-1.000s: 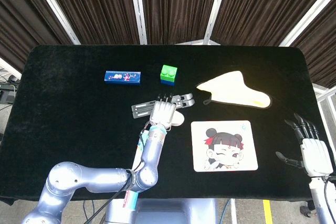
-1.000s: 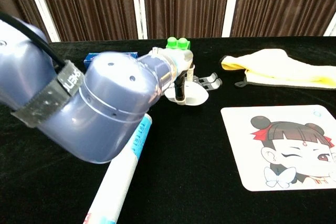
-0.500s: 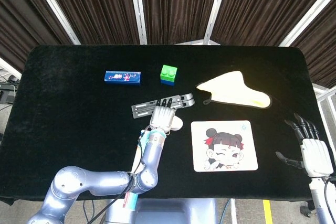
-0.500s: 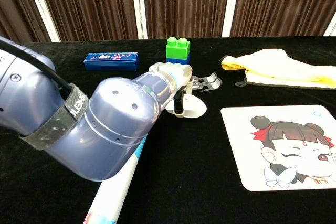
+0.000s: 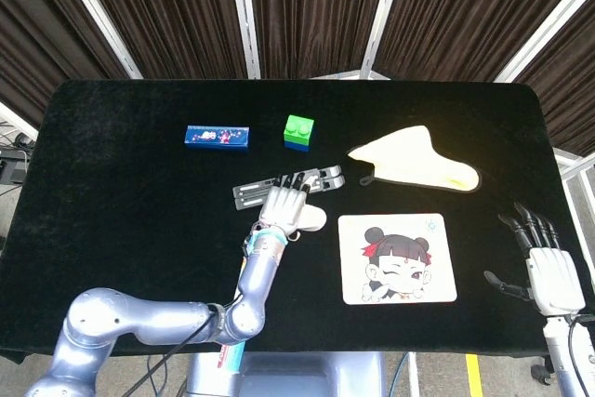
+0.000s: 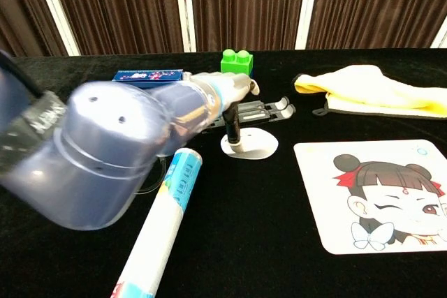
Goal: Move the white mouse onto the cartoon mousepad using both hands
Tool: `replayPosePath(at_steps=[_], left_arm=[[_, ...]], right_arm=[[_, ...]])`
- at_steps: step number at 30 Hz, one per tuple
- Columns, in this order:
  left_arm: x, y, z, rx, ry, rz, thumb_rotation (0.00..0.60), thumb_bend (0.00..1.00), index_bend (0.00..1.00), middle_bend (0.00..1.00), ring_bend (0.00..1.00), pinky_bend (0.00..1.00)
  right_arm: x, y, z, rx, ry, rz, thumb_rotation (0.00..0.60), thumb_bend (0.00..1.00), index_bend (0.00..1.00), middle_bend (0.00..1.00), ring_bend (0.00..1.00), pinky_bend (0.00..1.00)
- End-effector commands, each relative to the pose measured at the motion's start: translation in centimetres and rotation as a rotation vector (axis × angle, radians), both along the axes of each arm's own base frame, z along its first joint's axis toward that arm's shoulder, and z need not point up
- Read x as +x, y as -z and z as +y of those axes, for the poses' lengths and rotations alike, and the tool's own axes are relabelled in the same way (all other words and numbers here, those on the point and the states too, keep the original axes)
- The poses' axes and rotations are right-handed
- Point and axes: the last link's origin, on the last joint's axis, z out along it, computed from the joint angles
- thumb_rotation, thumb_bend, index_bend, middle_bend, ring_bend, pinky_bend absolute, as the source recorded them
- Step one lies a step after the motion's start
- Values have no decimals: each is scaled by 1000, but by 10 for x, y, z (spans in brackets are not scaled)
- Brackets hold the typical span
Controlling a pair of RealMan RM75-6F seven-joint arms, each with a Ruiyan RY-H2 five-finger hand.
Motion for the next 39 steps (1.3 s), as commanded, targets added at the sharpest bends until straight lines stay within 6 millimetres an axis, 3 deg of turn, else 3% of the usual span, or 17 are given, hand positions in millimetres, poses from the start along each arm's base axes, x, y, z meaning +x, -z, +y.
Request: replayPosePath(at_steps=[1, 11, 15, 19, 21, 27, 32, 39], left_arm=[[-14, -26, 0, 26, -2, -63, 600, 178, 0, 0, 0, 0], [-77, -109, -15, 144, 28, -167, 600, 179, 0, 0, 0, 0], [-117, -140, -37, 198, 51, -177, 600, 178, 0, 0, 0, 0], [-152, -159, -56, 232, 46, -182, 600, 178, 0, 0, 0, 0], [-180, -173, -75, 261, 47, -191, 600, 178, 0, 0, 0, 0], [-231, -197, -116, 326, 61, -222, 600, 174, 0, 0, 0, 0], [-260, -214, -152, 395, 61, -238, 600, 172, 0, 0, 0, 0], [-283, -223, -183, 447, 103, -165, 600, 172, 0, 0, 0, 0]], right_arm=[[0, 1, 1, 1, -2, 3, 600, 155, 134, 0, 0, 0], [-4, 2, -3, -3, 23, 10, 600, 155, 133, 0, 0, 0], [-7, 6, -4, 7, 35, 26, 600, 156, 133, 0, 0, 0], [-7, 10, -4, 16, 37, 37, 600, 154, 133, 0, 0, 0], [-7, 12, -4, 17, 34, 45, 600, 155, 133, 0, 0, 0], [-4, 17, -4, 18, 26, 41, 600, 140, 133, 0, 0, 0], [1, 17, -3, 11, 9, 34, 600, 134, 133, 0, 0, 0], [4, 22, 0, 25, 4, 46, 600, 133, 133, 0, 0, 0]])
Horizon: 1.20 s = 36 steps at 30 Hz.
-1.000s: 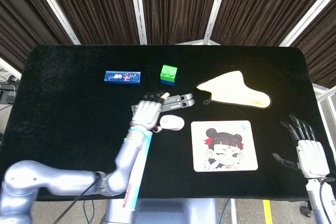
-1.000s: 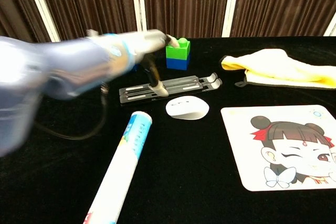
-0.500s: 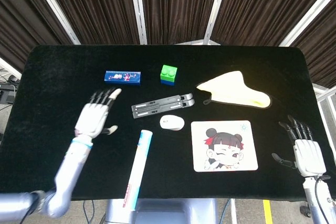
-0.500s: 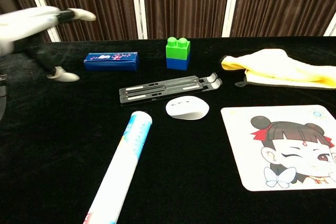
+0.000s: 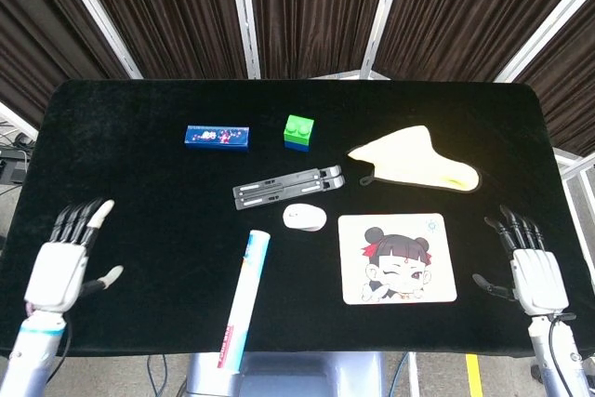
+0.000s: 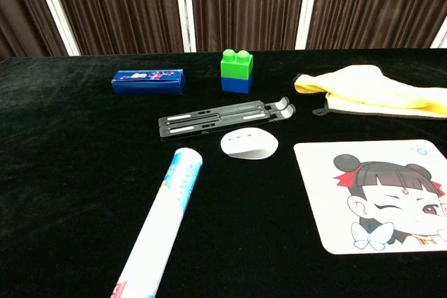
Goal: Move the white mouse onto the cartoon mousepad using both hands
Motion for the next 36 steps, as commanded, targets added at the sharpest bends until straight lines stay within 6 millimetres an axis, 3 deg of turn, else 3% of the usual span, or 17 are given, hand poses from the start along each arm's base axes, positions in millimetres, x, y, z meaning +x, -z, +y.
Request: replayPosePath(at_steps=[1, 9, 15, 24, 29, 36], left_arm=[[-7, -3, -10, 16, 11, 39, 600, 172, 0, 0, 0, 0], [-13, -5, -10, 16, -5, 36, 600, 171, 0, 0, 0, 0], [-13, -12, -6, 14, -13, 1, 600, 170, 0, 0, 0, 0], [-15, -19, -1, -14, -19, -65, 600, 172, 0, 0, 0, 0], [-16, -19, 1, -32, -22, -88, 600, 170, 0, 0, 0, 0], [-14, -23, 0, -39, -9, -115, 600, 169, 0, 0, 0, 0]], right_arm=[[1, 3, 0, 10, 1, 2, 600, 133, 133, 0, 0, 0], [15, 14, -8, 27, -14, -11, 600, 130, 133, 0, 0, 0], [66, 41, -33, 81, -102, -42, 600, 117, 133, 0, 0, 0], [149, 101, -76, 142, -166, -66, 600, 130, 153, 0, 0, 0], [179, 131, -89, 191, -165, -56, 600, 138, 175, 0, 0, 0], [203, 159, -106, 234, -149, -63, 600, 143, 186, 0, 0, 0]])
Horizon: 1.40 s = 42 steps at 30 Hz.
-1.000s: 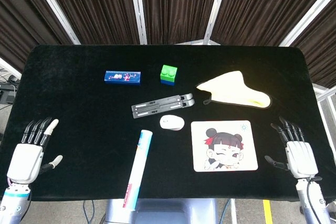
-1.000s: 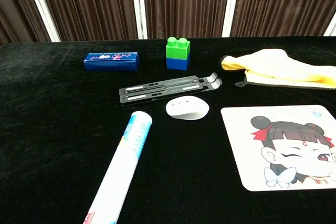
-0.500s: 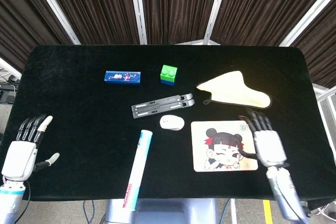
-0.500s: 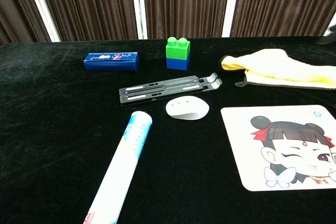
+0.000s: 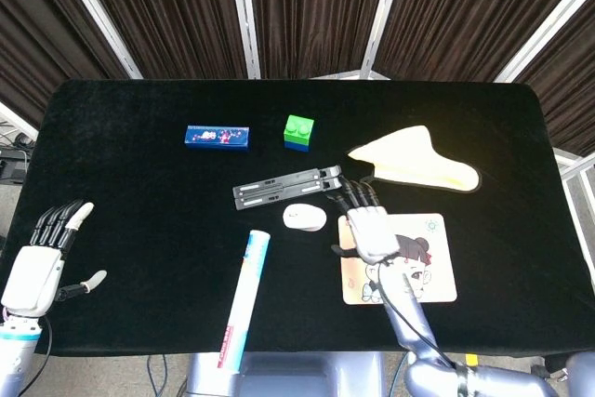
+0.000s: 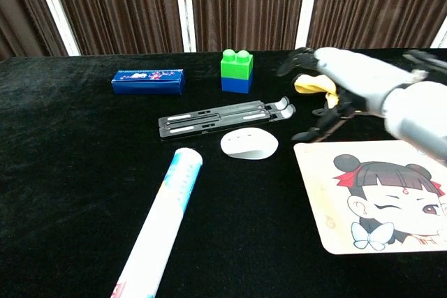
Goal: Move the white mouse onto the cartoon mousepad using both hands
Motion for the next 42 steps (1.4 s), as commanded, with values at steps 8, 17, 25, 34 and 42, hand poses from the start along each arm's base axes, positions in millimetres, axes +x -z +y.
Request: replayPosePath(at_steps=[8, 17, 25, 34, 42], left_arm=[[-3, -7, 2, 18, -13, -11, 600, 171, 0, 0, 0, 0], [-2, -7, 2, 11, -10, -16, 600, 171, 0, 0, 0, 0], [-2, -8, 3, 10, -8, -33, 600, 170, 0, 0, 0, 0], [-2, -9, 4, 9, -7, -37, 600, 171, 0, 0, 0, 0], [-1, -8, 4, 5, -3, -38, 600, 170, 0, 0, 0, 0]], right_arm=[[20, 37, -25, 59, 23, 26, 600, 147, 190, 0, 0, 0], [23, 64, -31, 112, 54, 65, 600, 166, 219, 0, 0, 0], [20, 78, -39, 133, 88, 87, 600, 188, 234, 0, 0, 0], [18, 85, -50, 130, 114, 98, 600, 188, 234, 0, 0, 0], [16, 90, -54, 134, 125, 116, 600, 226, 234, 0, 0, 0]])
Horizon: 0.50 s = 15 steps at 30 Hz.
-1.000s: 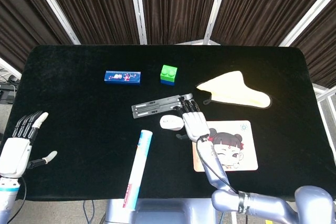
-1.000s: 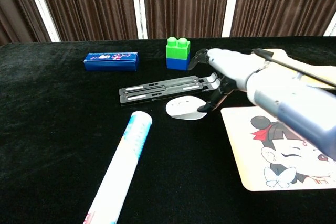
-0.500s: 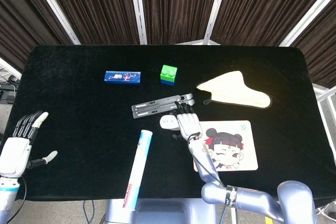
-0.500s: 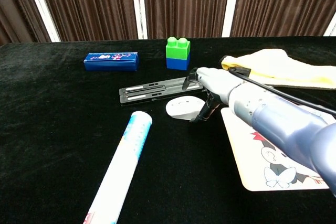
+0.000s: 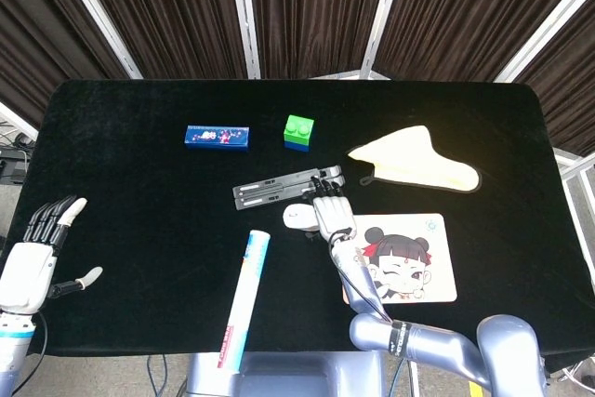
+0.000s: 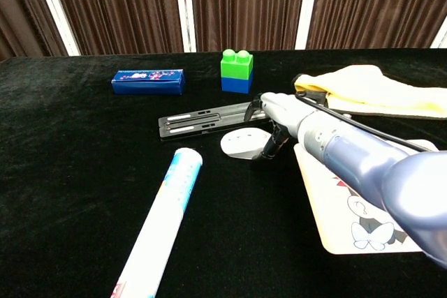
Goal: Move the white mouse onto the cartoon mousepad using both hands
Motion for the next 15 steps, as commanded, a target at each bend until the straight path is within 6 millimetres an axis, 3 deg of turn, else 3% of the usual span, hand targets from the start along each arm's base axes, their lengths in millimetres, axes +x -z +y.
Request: replayPosePath(at_steps=[1, 9, 13, 15], left_arm=[[0, 0, 0, -1, 1, -5, 600, 170, 0, 0, 0, 0], [0, 0, 1, -3, 5, -13, 600, 170, 0, 0, 0, 0], [1, 0, 1, -4, 9, -16, 600, 171, 0, 0, 0, 0], [1, 0, 1, -2, 10, -18, 600, 172, 0, 0, 0, 0]], right_arm=[[-2, 2, 0, 4, 6, 8, 600, 234, 234, 0, 0, 0], [-8, 8, 0, 20, 26, 19, 600, 267, 278, 13, 0, 0], [-6, 8, 0, 11, 26, 0, 600, 289, 404, 125, 0, 2], [-4, 7, 0, -7, 17, -15, 600, 294, 453, 188, 1, 51]])
